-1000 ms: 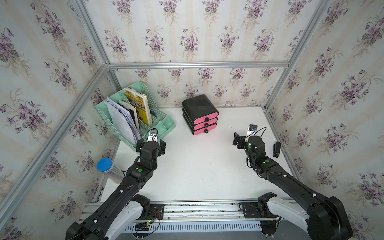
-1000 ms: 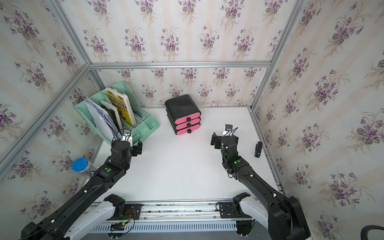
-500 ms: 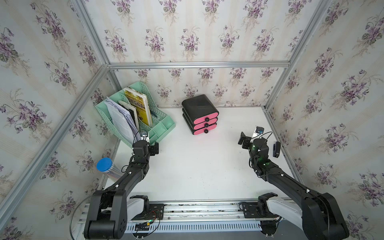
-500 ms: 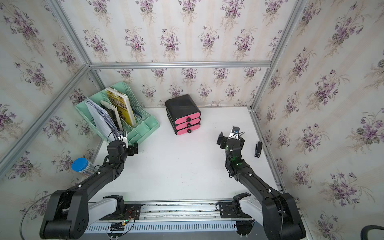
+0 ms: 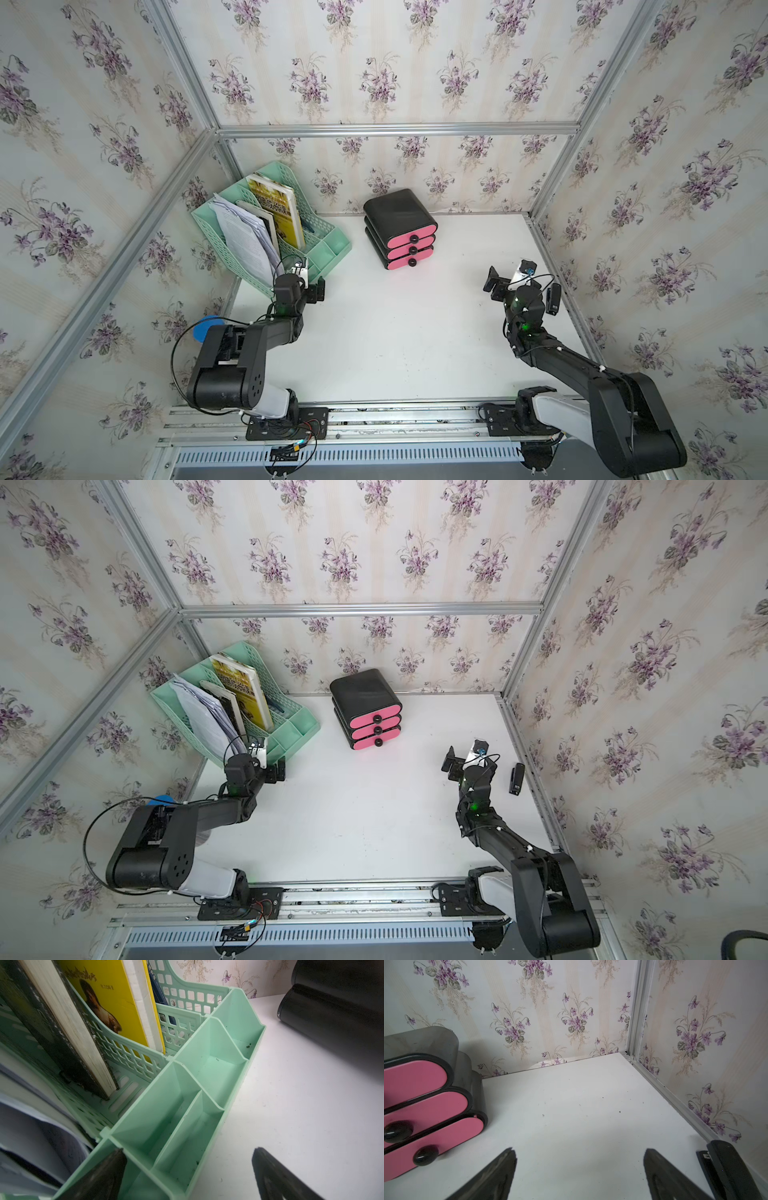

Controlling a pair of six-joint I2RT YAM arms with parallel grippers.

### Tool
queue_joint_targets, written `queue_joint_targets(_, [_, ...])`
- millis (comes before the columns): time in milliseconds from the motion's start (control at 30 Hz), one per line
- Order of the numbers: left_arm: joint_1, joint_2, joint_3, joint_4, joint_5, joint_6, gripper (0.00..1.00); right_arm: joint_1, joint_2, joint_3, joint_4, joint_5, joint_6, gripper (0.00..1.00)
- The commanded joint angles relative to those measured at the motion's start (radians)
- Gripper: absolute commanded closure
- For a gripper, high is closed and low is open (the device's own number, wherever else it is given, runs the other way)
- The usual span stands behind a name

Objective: Place the wired earphones into the drawer by color
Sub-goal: Reset both arms

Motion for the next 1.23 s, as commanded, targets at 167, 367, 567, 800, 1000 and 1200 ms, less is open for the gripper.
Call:
queue_joint_targets(167, [0.0, 0.0, 0.003, -0.002, 0.028, -0.002, 0.01, -0.043, 0.202, -0.007, 0.24, -0.019, -0.078, 0.0])
queue_joint_targets(367, [-0.002, 0.0, 0.004, -0.002, 0.026, -0.001, 0.01, -0.06, 0.31, -0.033, 0.387, -0.035, -0.062, 0.0])
queue_joint_targets(567, [-0.002, 0.001, 0.004, -0.002, 0.026, 0.0, 0.01, -0.072, 0.354, -0.086, 0.522, -0.023, -0.043, 0.0])
queue_joint_targets(800, [-0.002, 0.002, 0.005, -0.003, 0.027, -0.001, 0.01, -0.073, 0.353, -0.082, 0.519, -0.018, -0.044, 0.0])
queue_joint_targets(1000, [-0.002, 0.003, 0.005, -0.003, 0.026, -0.001, 0.01, -0.073, 0.348, -0.08, 0.507, -0.019, -0.043, 0.0])
queue_joint_targets(1200, [-0.005, 0.0, 0.004, -0.002, 0.022, 0.003, 0.01, -0.072, 0.351, -0.082, 0.515, -0.019, -0.045, 0.0])
